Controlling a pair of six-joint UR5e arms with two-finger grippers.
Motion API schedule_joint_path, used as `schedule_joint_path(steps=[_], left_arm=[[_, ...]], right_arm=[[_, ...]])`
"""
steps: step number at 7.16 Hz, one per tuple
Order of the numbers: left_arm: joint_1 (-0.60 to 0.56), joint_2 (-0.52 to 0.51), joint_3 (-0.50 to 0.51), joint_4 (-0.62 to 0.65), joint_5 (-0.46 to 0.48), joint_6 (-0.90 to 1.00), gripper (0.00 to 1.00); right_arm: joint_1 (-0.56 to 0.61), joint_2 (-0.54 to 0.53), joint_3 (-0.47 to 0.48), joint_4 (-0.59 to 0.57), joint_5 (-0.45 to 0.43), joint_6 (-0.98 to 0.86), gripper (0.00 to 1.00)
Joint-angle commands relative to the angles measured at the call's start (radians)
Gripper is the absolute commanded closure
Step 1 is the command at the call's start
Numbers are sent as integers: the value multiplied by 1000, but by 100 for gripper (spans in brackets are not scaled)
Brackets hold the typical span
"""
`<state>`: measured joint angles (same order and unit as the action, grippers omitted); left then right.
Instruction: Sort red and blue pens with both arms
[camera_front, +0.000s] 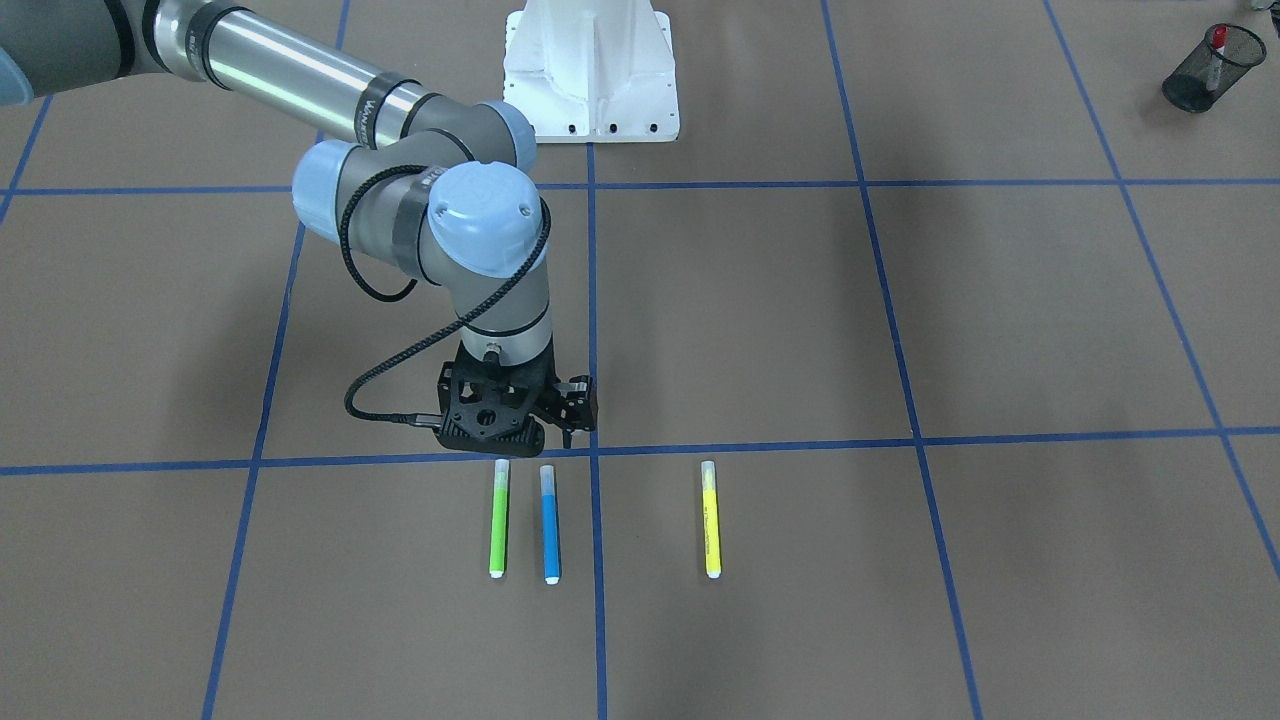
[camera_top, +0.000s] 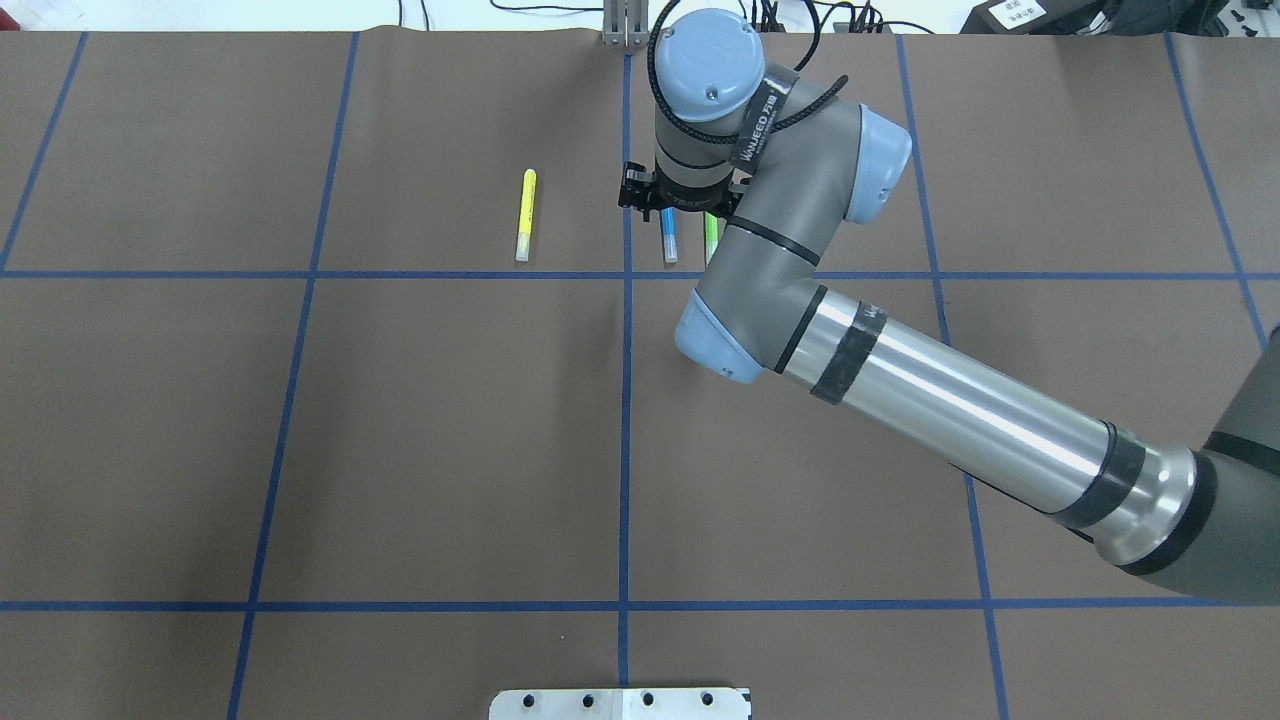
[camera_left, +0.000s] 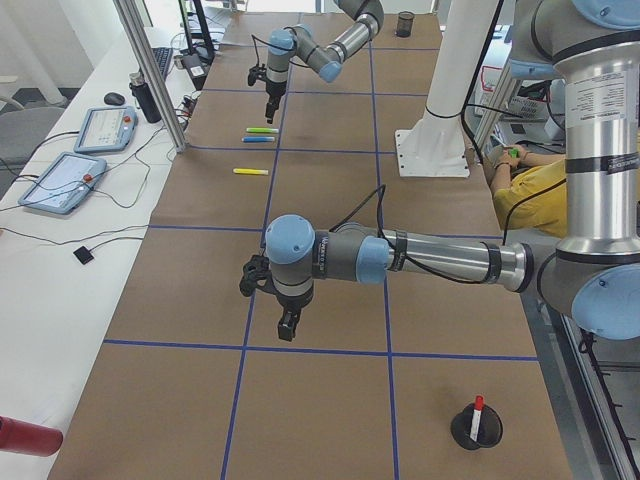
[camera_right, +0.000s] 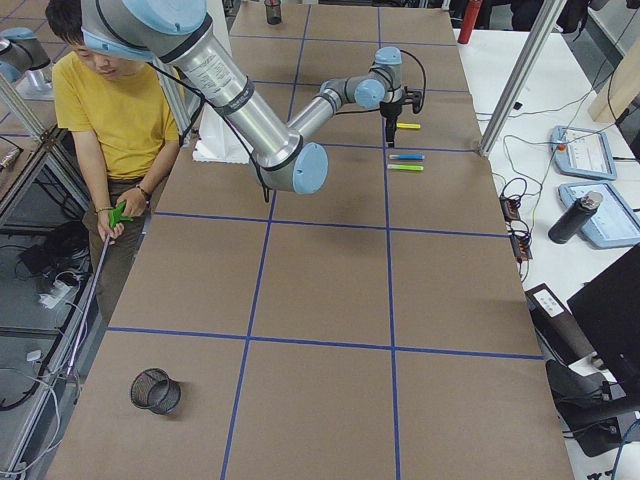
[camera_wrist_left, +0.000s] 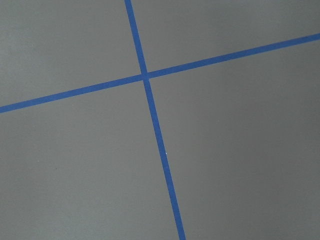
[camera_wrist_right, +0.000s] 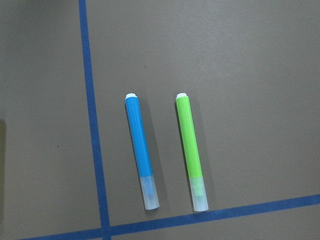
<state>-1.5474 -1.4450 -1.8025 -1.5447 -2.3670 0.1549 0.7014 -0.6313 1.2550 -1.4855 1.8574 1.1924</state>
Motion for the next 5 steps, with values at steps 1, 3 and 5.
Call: schedule_joint_path(steps=[1, 3, 5], left_arm=[[0, -2, 0, -6, 0, 0, 0], [0, -3, 26, -63, 0, 0, 0], [0, -2, 49, -98, 0, 0, 0]], right_arm=[[26, 68, -127, 1, 83, -115, 0], [20, 81, -224, 145, 88, -106, 0], [-3, 64, -241, 214, 69, -91, 1]])
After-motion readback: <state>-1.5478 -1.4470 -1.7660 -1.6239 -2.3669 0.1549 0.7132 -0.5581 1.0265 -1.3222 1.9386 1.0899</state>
